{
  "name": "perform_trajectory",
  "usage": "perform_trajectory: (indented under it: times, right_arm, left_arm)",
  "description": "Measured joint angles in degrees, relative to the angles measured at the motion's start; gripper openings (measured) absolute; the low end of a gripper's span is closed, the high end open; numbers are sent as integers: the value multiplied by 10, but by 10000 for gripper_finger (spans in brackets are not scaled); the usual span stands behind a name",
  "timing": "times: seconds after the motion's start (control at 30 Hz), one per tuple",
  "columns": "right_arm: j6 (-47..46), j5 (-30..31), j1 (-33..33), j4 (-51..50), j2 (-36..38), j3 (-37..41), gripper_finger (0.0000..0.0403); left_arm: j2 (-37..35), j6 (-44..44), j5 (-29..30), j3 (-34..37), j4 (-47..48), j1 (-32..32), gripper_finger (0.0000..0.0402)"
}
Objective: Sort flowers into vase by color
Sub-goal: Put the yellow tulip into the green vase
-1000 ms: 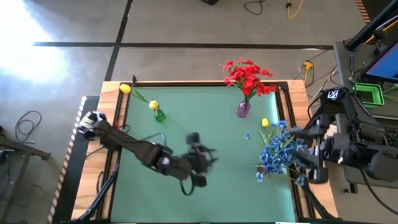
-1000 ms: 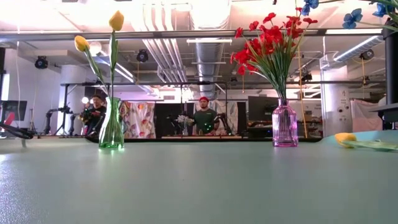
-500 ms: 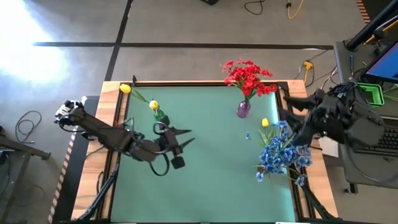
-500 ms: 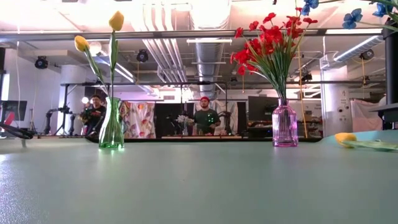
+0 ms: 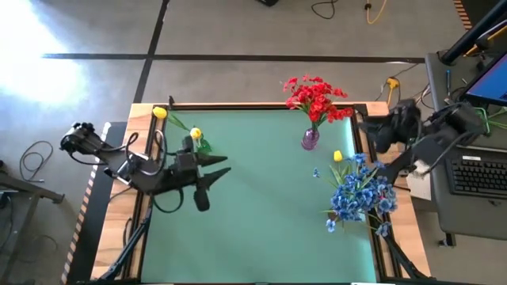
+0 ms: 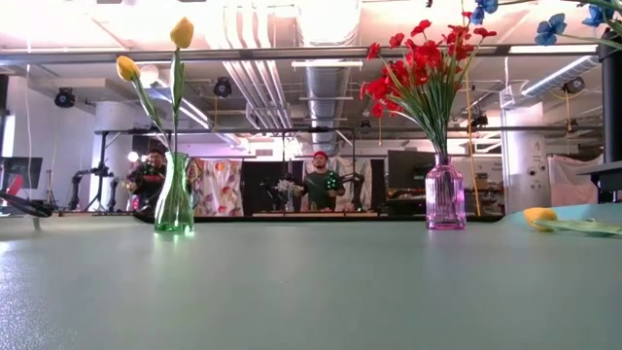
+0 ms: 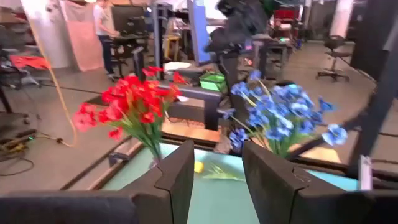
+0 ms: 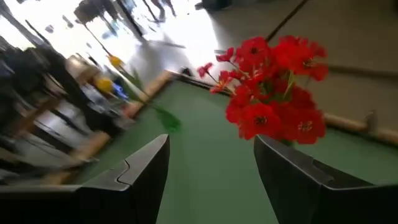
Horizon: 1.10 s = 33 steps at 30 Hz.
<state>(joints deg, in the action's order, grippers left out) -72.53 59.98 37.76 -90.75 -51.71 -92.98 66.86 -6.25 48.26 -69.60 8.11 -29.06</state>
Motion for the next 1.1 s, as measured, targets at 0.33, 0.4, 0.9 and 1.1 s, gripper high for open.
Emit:
perform_trajectory:
  times: [0.33,0.4,0.9,1.1]
  right_arm:
    - [-25,-14,-43,6,69,33,226]
    - [-32,-25,-49,9,69,44,226]
    - [-138,-128,-134,7,74,151,226]
    - [-154,-231,-200,7,74,175,215]
  left_arm:
    - [11,-3,6,1,6,-4,123]
    - [12,-3,6,1,9,-4,123]
    - [13,15,7,1,32,-4,123]
    - [13,36,7,1,32,-4,123]
